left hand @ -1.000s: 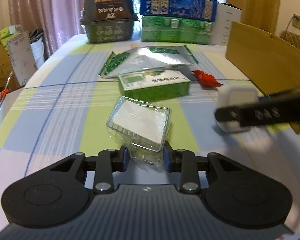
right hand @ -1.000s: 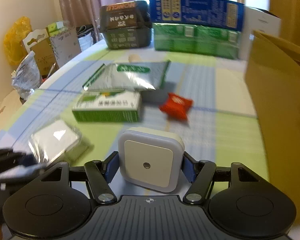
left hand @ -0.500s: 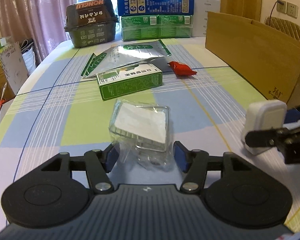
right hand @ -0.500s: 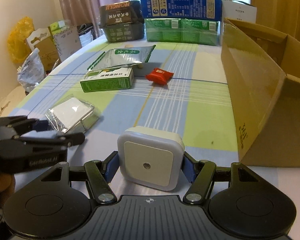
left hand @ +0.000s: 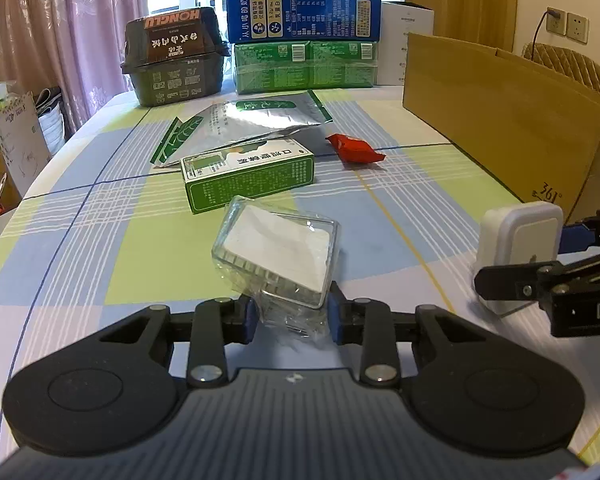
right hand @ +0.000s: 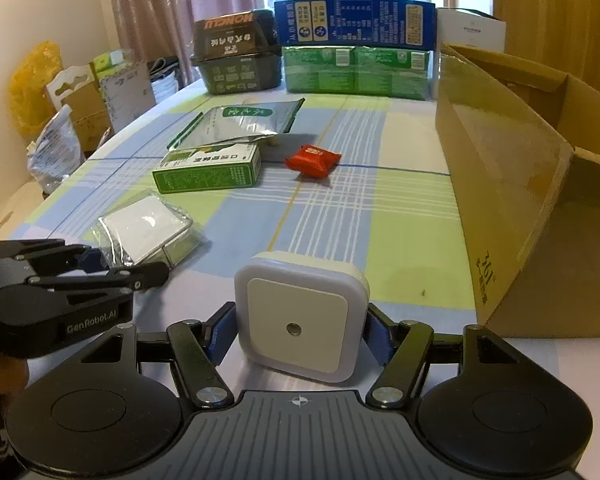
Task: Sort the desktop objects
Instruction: 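Lift and carry the plastic box and night light with both grippers over the cardboard box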
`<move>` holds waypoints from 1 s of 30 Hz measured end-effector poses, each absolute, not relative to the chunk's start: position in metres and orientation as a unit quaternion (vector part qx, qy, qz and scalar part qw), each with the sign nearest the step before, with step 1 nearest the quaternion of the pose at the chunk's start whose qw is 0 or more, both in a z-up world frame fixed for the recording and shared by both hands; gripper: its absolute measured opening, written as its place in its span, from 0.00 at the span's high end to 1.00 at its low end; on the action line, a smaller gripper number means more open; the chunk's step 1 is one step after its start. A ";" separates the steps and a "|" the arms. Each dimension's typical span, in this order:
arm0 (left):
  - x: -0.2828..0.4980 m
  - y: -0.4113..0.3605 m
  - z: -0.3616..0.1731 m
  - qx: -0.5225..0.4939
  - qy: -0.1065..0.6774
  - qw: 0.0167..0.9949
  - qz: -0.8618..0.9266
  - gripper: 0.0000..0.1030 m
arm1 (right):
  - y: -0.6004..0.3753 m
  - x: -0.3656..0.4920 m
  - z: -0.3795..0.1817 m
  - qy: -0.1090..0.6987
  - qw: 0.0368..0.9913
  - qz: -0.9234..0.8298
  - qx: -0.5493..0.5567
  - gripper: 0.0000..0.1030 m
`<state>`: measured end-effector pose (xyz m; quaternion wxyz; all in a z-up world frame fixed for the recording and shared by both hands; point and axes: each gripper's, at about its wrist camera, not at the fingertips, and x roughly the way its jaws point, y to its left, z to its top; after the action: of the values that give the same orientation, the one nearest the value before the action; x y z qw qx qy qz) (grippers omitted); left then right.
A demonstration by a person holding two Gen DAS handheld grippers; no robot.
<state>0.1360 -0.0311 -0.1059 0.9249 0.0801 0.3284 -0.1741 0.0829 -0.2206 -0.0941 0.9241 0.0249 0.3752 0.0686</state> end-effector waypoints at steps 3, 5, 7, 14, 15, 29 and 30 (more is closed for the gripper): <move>0.134 -0.032 -0.107 0.078 0.328 0.925 -0.174 0.73 | -0.222 0.082 -0.094 0.378 0.924 0.051 0.043 0.32; 0.133 -0.033 -0.107 0.076 0.328 0.926 -0.172 0.73 | -0.225 0.083 -0.094 0.378 0.923 0.039 0.064 0.31; 0.132 -0.033 -0.107 0.076 0.328 0.926 -0.170 0.73 | -0.224 0.083 -0.094 0.377 0.923 0.032 0.068 0.31; 0.131 -0.032 -0.107 0.070 0.329 0.927 -0.166 0.73 | -0.217 0.084 -0.095 0.372 0.927 0.027 0.042 0.39; 0.131 -0.032 -0.107 0.069 0.330 0.927 -0.166 0.73 | -0.216 0.083 -0.095 0.372 0.927 0.028 0.036 0.39; 0.116 -0.034 -0.092 0.047 0.344 0.924 -0.161 0.74 | -0.220 0.052 -0.070 0.355 0.934 0.034 0.034 0.39; 0.114 -0.034 -0.091 0.045 0.343 0.924 -0.160 0.74 | -0.221 0.048 -0.067 0.353 0.934 0.034 0.034 0.39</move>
<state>0.1139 -0.0335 -0.0905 0.9244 0.0452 0.3434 -0.1597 0.0480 -0.2210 -0.0668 0.9344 0.0344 0.3529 0.0338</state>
